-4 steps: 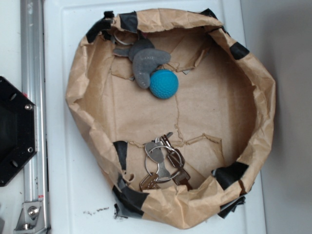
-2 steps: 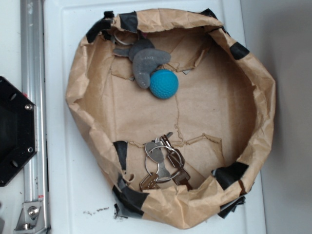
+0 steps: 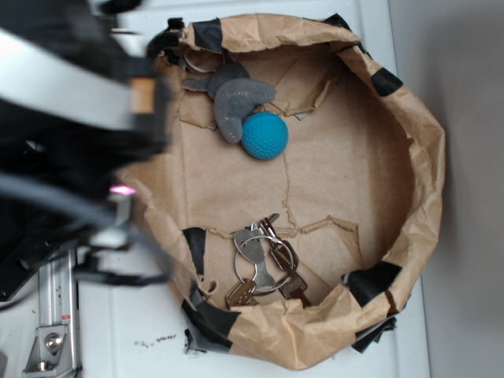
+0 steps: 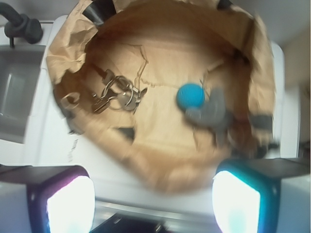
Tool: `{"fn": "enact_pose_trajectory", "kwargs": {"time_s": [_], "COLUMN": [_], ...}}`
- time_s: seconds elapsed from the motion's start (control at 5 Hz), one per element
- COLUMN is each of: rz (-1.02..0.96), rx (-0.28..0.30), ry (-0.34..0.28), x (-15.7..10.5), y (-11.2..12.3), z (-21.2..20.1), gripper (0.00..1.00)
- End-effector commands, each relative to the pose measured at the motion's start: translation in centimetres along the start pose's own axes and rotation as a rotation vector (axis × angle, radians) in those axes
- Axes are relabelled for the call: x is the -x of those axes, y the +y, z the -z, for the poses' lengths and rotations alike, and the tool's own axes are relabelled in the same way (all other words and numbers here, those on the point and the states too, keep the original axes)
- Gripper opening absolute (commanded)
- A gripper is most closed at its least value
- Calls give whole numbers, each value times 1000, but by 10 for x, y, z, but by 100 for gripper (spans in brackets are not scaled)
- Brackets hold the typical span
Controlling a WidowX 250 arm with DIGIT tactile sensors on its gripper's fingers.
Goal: Grab the gray animal.
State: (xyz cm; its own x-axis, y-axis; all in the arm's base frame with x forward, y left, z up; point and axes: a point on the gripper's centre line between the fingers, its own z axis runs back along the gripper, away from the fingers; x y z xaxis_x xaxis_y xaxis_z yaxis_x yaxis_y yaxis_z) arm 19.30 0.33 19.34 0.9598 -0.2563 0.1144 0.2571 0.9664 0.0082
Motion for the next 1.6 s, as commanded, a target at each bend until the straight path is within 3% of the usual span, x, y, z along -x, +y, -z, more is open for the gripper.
{"fn": "enact_pose_trajectory", "kwargs": {"time_s": [0.0, 0.2, 0.4, 0.6, 0.8, 1.0, 1.2, 1.4], "rz": [91, 122, 334, 444, 464, 420, 422, 427], "rx": [-33, -64, -102, -127, -97, -99, -90, 27], "ry": [95, 71, 43, 105, 169, 213, 208, 269], "x": [-31, -40, -31, -13, -1, -6, -10, -24], "y": [51, 62, 52, 48, 65, 87, 85, 56], "z": [57, 81, 123, 150, 163, 173, 164, 129], "gripper": [100, 100, 100, 100, 100, 35, 0, 0]}}
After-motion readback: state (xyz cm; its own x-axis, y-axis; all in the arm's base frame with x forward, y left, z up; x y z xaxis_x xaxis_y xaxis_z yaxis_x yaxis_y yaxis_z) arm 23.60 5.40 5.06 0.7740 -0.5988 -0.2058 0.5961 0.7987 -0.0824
